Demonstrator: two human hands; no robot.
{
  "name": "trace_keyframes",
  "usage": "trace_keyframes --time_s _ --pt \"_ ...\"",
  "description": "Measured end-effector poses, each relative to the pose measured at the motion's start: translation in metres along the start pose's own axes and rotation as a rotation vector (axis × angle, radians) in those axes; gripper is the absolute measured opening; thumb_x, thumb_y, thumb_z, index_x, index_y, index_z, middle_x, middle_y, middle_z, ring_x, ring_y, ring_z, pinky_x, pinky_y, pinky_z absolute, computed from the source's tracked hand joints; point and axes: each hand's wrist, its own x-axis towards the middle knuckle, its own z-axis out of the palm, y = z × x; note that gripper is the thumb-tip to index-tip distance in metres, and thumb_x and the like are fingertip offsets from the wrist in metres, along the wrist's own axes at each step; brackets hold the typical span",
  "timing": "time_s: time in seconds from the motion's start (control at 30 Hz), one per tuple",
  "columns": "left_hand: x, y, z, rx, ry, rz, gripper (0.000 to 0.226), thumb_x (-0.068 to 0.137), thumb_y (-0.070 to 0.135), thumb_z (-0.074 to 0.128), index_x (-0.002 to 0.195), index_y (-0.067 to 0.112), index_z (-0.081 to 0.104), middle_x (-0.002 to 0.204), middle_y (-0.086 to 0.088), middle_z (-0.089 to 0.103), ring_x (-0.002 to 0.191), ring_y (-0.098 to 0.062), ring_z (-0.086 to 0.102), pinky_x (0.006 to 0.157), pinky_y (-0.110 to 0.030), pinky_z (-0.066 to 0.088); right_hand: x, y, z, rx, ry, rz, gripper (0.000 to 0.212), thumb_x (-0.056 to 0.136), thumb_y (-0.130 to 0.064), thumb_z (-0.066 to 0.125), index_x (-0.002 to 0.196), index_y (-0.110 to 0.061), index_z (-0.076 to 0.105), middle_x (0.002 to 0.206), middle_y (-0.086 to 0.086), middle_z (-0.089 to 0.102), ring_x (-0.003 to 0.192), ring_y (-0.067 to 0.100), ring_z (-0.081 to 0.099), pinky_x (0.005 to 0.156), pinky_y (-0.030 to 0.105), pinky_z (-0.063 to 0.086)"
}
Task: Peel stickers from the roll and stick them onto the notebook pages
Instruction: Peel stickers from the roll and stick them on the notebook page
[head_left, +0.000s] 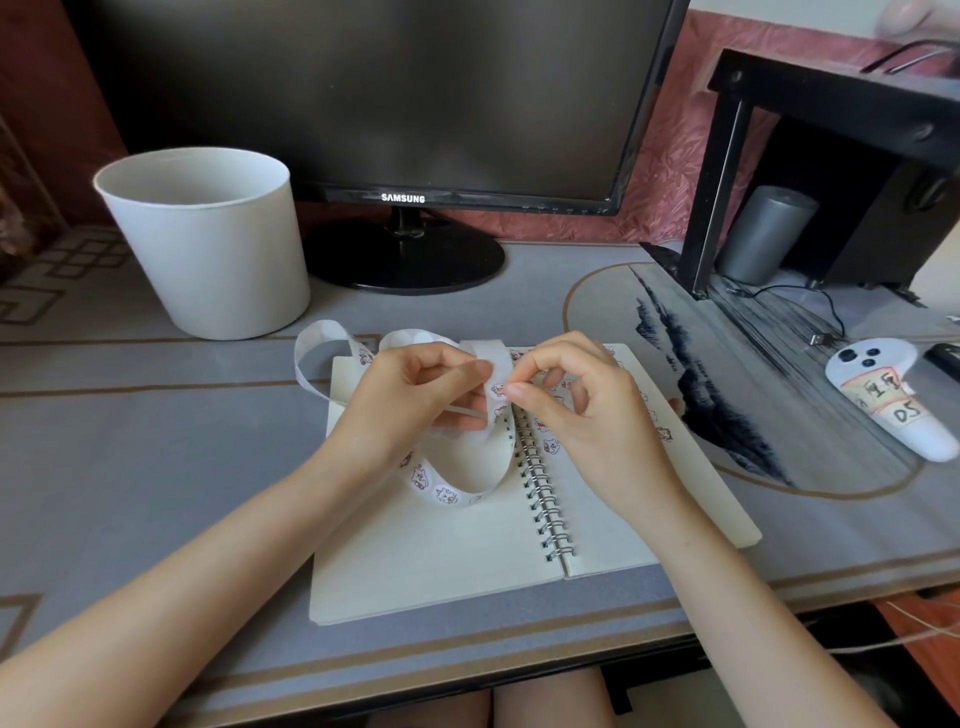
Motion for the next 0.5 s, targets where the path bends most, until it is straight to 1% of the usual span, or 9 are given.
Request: trace_keyframes --time_s 0.03,0.1,0.17,0.2,0.27,0.33,0.4,0.5 --pt "0.0 0.0 0.0 -0.007 0.001 -0.001 0.014 0.089 0.013 0.062 0.083 0.001 0.066 0.058 0.001 0.064 0.054 -0.009 0.064 0.058 -0.02 0.057 -0.002 -0.002 -0.002 0.039 -0.005 0.0 0.008 0.083 -0.011 0.069 0.08 -0.017 0.066 0.086 -0.009 0.058 0.079 0.006 0.052 0.07 0.013 0.035" --pt "0.001 0.0 -0.001 -0.021 0.007 -0.002 0.014 0.089 0.012 0.061 0.085 -0.001 0.065 0.063 -0.003 0.065 0.055 -0.008 0.064 0.059 -0.02 0.057 -0.005 -0.008 -0.006 0.193 -0.016 0.048 0.01 0.084 -0.008 0.068 0.081 -0.016 0.064 0.083 -0.007 0.062 0.075 0.006 0.055 0.066 0.015 0.039" --pt "0.001 -0.001 -0.001 -0.031 0.012 -0.003 0.015 0.089 0.011 0.061 0.088 -0.004 0.065 0.067 -0.007 0.065 0.056 -0.009 0.064 0.06 -0.019 0.057 -0.008 -0.012 -0.013 0.325 -0.023 0.144 0.009 0.083 -0.006 0.068 0.08 -0.013 0.064 0.074 -0.009 0.063 0.067 0.003 0.055 0.061 0.012 0.04" --pt "0.001 -0.001 -0.001 -0.033 0.013 -0.002 0.015 0.089 0.01 0.062 0.088 -0.004 0.065 0.067 -0.007 0.065 0.057 -0.009 0.064 0.06 -0.019 0.057 -0.01 -0.012 -0.018 0.347 -0.039 0.204 0.007 0.082 -0.006 0.068 0.08 -0.011 0.064 0.069 -0.01 0.063 0.062 0.001 0.053 0.057 0.01 0.038" --pt "0.001 -0.001 -0.001 -0.037 0.014 -0.001 0.013 0.089 0.01 0.062 0.086 -0.003 0.065 0.063 -0.004 0.065 0.056 -0.009 0.064 0.058 -0.018 0.056 -0.015 -0.01 -0.029 0.327 -0.101 0.335 0.005 0.081 -0.008 0.069 0.08 -0.009 0.065 0.061 -0.01 0.061 0.05 -0.002 0.049 0.05 0.008 0.036" --pt "0.001 -0.001 -0.001 -0.036 0.012 0.001 0.013 0.089 0.009 0.062 0.084 -0.002 0.065 0.059 -0.001 0.064 0.055 -0.008 0.063 0.057 -0.017 0.055 -0.021 -0.005 -0.036 0.275 -0.148 0.438 0.005 0.081 -0.009 0.07 0.078 -0.01 0.067 0.059 -0.008 0.063 0.047 -0.002 0.049 0.047 0.006 0.035" --pt "0.002 -0.002 -0.001 -0.033 0.008 0.003 0.013 0.089 0.009 0.062 0.084 -0.002 0.065 0.059 -0.001 0.064 0.055 -0.007 0.063 0.056 -0.017 0.054 -0.025 -0.001 -0.038 0.219 -0.151 0.493 0.006 0.079 -0.009 0.072 0.075 -0.011 0.069 0.063 -0.004 0.067 0.051 0.0 0.053 0.047 0.007 0.037" --pt "0.002 -0.002 0.0 -0.031 0.003 0.001 0.013 0.089 0.009 0.062 0.084 -0.003 0.065 0.059 -0.002 0.064 0.054 -0.008 0.063 0.056 -0.017 0.055 -0.029 0.005 -0.037 0.139 -0.143 0.527 0.006 0.077 -0.01 0.074 0.073 -0.012 0.07 0.071 0.004 0.072 0.063 0.007 0.059 0.05 0.01 0.041"
